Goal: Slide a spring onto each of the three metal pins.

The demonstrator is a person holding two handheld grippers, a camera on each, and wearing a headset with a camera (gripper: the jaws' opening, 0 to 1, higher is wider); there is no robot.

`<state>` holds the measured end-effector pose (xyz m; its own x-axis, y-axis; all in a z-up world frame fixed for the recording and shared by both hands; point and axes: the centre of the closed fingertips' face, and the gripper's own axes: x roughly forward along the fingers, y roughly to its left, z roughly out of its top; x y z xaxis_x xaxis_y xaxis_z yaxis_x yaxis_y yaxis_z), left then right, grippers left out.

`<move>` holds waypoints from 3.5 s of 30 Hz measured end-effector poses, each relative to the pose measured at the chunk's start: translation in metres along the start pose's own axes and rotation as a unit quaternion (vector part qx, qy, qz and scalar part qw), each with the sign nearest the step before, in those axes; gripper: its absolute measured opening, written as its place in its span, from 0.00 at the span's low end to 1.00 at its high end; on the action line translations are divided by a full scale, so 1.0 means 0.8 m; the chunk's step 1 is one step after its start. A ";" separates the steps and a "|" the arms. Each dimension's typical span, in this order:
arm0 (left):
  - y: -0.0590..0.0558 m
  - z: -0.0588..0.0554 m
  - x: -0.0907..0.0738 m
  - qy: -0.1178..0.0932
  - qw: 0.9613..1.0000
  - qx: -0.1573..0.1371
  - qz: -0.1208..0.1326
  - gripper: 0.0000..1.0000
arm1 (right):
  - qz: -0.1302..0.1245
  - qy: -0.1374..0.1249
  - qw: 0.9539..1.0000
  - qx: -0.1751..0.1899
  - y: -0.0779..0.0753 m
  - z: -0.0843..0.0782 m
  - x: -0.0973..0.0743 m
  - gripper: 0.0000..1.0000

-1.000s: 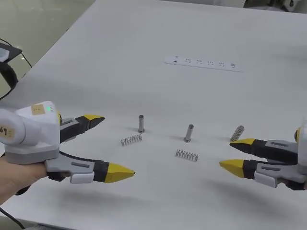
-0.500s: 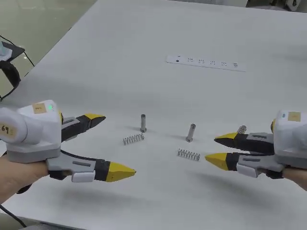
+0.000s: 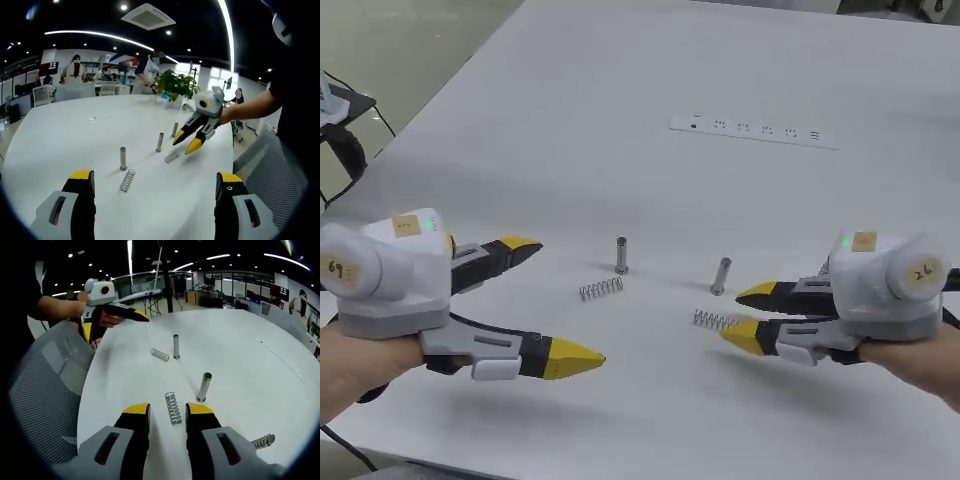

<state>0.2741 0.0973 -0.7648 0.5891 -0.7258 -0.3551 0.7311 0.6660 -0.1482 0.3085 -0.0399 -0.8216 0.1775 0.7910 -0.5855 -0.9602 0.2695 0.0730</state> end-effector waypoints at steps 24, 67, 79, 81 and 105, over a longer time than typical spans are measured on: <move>0.001 -0.004 -0.001 0.004 1.000 -0.001 0.000 0.98 | 0.009 0.076 0.996 -0.052 0.000 -0.035 0.024 0.09; -0.054 0.018 0.048 0.013 0.995 0.035 -0.093 0.85 | 0.026 0.057 0.992 -0.110 0.021 -0.001 -0.032 0.08; -0.080 0.022 0.090 0.029 0.989 0.056 -0.131 0.76 | 0.041 0.053 0.988 -0.138 0.038 0.003 -0.037 0.08; -0.087 0.024 0.097 0.028 0.988 0.057 -0.140 0.74 | 0.043 0.052 0.988 -0.142 0.041 0.005 -0.036 0.08; -0.113 0.012 0.126 0.043 0.978 0.075 -0.189 0.27 | 0.069 0.042 0.982 -0.168 0.063 0.021 -0.038 0.08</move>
<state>0.2707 -0.0377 -0.7783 0.2401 -0.8937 -0.3789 0.9372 0.3152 -0.1496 0.2586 -0.0414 -0.7866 0.0360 0.7556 -0.6540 -0.9932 -0.0452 -0.1069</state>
